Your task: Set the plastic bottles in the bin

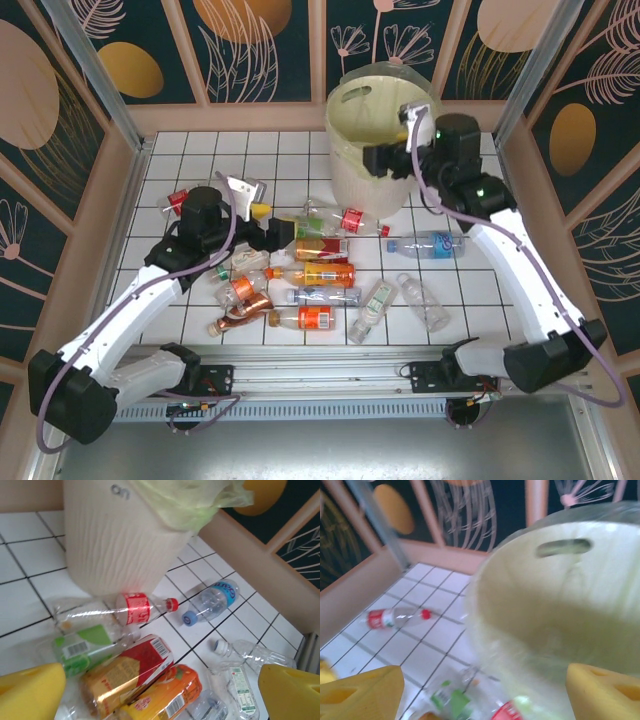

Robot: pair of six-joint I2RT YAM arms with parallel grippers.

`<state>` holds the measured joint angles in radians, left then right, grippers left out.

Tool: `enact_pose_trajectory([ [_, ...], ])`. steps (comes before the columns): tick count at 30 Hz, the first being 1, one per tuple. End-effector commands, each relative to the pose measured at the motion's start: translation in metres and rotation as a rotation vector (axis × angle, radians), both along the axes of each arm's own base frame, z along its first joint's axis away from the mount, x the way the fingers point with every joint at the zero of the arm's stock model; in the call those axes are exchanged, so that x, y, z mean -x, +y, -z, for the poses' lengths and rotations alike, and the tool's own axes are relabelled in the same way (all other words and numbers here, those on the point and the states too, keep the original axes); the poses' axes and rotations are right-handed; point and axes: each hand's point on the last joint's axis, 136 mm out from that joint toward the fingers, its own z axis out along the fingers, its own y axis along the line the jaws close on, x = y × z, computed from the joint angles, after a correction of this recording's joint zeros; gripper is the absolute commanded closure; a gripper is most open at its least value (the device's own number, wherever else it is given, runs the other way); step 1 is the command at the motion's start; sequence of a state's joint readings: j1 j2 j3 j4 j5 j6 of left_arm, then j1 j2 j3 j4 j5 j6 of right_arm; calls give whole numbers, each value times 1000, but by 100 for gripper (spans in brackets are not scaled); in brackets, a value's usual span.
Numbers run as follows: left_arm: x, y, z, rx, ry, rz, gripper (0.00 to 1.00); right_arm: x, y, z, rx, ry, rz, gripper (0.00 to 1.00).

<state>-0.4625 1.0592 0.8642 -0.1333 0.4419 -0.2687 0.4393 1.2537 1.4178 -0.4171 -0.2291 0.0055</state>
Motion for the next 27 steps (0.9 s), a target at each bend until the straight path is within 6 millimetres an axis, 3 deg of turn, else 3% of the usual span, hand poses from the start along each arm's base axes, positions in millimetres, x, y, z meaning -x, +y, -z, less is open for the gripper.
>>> enact_pose_trajectory([
  [1,10,9,10,-7,52,-37,2,47,22,7,-35,26,-122,15],
  [5,28,8,6,-11,92,17,1,89,41,40,-35,114,-231,18],
  [15,35,40,1,-85,59,-118,2,143,69,138,107,319,-359,27],
  [19,43,40,-9,-99,13,-79,2,164,79,161,158,359,-432,29],
  [23,67,35,-6,-122,45,32,1,183,90,181,221,392,-508,30],
  [27,84,31,-18,-84,27,104,1,193,100,205,305,420,-550,31],
])
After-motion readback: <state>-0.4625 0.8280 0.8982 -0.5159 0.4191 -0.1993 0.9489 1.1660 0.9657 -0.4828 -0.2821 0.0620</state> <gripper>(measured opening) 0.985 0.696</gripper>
